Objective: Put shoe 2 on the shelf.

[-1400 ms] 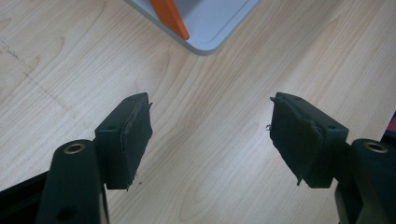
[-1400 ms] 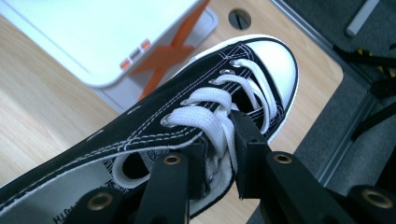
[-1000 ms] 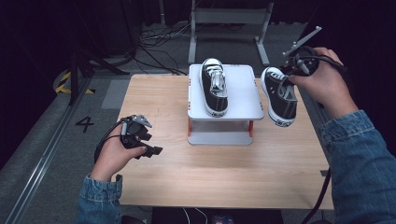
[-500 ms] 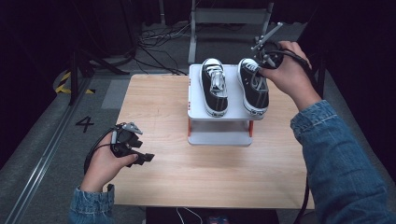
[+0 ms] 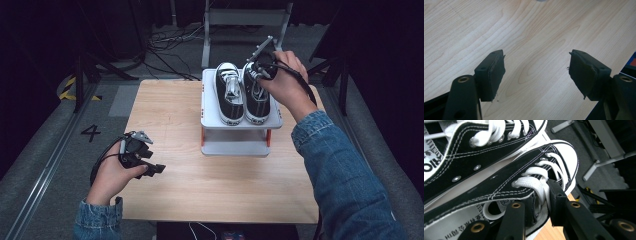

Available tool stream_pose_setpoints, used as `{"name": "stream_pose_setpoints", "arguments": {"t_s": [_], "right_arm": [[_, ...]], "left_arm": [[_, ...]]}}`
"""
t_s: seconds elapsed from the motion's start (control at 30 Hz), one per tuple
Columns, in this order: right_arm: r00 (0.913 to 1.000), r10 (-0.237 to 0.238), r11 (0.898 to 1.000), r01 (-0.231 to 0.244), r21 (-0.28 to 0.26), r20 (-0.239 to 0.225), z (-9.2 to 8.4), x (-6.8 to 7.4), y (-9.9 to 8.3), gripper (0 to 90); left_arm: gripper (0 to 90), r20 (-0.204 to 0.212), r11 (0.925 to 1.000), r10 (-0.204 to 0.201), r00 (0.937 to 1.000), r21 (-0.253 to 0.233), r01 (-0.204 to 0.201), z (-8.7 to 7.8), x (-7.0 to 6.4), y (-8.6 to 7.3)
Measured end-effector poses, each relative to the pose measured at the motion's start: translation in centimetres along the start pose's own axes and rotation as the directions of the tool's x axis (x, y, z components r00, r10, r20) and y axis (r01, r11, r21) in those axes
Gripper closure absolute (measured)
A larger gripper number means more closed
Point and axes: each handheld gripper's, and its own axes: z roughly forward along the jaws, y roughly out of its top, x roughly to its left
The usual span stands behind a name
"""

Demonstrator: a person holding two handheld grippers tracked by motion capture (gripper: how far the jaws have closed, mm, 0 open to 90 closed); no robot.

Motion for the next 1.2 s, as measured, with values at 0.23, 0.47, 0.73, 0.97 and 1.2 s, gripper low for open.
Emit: {"name": "stream_pose_setpoints", "arguments": {"t_s": [0.23, 0.47, 0.73, 0.97, 1.2], "right_arm": [[0.9986, 0.038, 0.998, -0.04, -0.044, -0.037, -0.3, -0.1, -0.6, 51.9], [0.9827, 0.139, 0.975, -0.158, -0.158, -0.122, -3.3, -1.1, -2.7, 46.3], [0.9736, 0.181, 0.961, -0.205, -0.185, -0.139, -6.1, -1.7, -7.9, 45.8], [0.9606, 0.231, 0.941, -0.261, -0.215, -0.155, -7.9, -1.7, -12.5, 45.7], [0.9476, 0.276, 0.929, -0.306, -0.207, -0.161, -8.9, -0.5, -17.1, 44.7]], "left_arm": [[29.7, 0.003, 1.0, 0.01, 0.9999, 0.001, -0.01, 0.1, 0.1, 0.3], [29.7, 0.015, 0.9998, 0.019, 0.9997, 0.004, -0.019, 0.3, 0.1, 0.9], [29.7, 0.017, 0.9996, 0.025, 0.9995, 0.008, -0.025, 0.8, 0.4, 1.4], [29.7, 0.021, 0.9995, 0.03, 0.9993, 0.012, -0.03, 1.3, 0.7, 2.0], [29.6, 0.019, 0.9994, 0.035, 0.9992, 0.001, -0.036, 1.2, 0.8, 2.4]]}}
